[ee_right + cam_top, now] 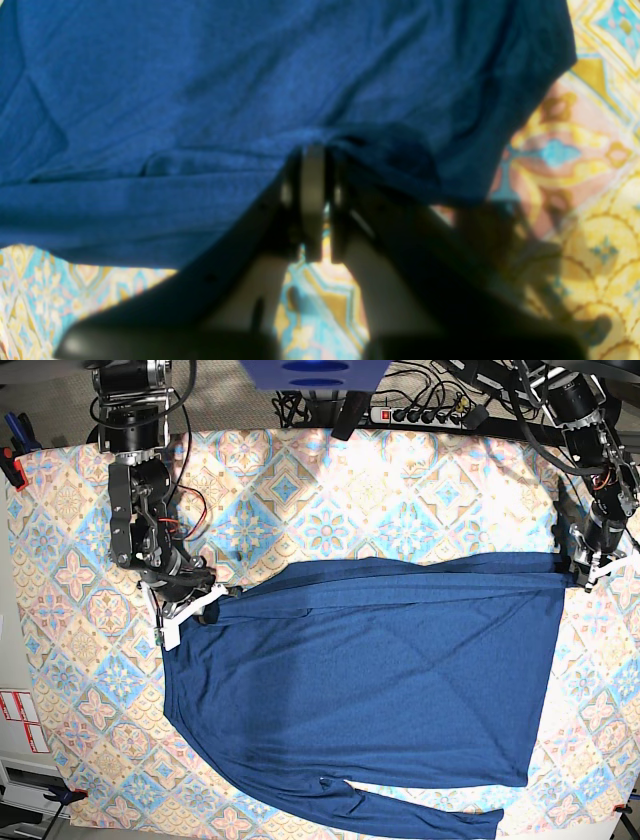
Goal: Fold the T-shirt properly
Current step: 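Drag the held sleeve with the left gripper across the shirt body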
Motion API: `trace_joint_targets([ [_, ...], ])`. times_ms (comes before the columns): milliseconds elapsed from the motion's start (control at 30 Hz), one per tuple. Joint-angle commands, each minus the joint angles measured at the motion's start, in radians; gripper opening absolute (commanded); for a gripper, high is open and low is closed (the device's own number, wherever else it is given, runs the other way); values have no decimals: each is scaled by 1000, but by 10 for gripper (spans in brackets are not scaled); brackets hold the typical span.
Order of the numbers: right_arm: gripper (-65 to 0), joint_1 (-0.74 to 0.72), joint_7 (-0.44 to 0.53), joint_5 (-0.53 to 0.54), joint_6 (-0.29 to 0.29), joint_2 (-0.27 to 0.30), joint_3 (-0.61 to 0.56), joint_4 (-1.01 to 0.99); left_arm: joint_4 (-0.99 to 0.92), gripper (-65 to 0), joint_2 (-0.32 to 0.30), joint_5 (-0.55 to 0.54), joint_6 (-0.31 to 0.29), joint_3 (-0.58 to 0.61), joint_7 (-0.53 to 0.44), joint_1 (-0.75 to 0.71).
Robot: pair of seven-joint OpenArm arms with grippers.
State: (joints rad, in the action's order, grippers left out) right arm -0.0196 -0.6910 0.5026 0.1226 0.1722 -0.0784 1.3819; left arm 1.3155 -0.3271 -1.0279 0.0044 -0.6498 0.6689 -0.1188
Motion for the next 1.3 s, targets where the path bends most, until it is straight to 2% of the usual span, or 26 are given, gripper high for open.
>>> trace_joint_targets([
  [0, -643, -19, 26, 6, 4, 8, 4, 20, -9, -650, -19, -12, -10, -5, -18, 18],
  [133, -643, -19, 26, 5, 4, 8, 4, 18, -40, -650, -17, -10, -10, -3, -64, 32],
  [300, -643, -19, 26, 5, 4, 7, 4, 18, -47, -638, -17, -12, -10, -3, -50, 23],
  [467, -643, -19, 26, 5, 4, 7, 4, 18, -47, -464, -17, -18, -8, -8, -8, 1],
  [600, -643, -19, 26, 6, 4, 7, 4, 18, -46, -376, -17, -21, -8, -5, -7, -14],
  [833, -643, -16, 26, 6, 4, 5, 2, 18, -44, -371, 0, -84, -8, -5, -7, -61],
  [1267, -643, -13, 26, 6, 4, 5, 1, 21, -57, -371, 26, -84, -8, -3, -13, -34],
])
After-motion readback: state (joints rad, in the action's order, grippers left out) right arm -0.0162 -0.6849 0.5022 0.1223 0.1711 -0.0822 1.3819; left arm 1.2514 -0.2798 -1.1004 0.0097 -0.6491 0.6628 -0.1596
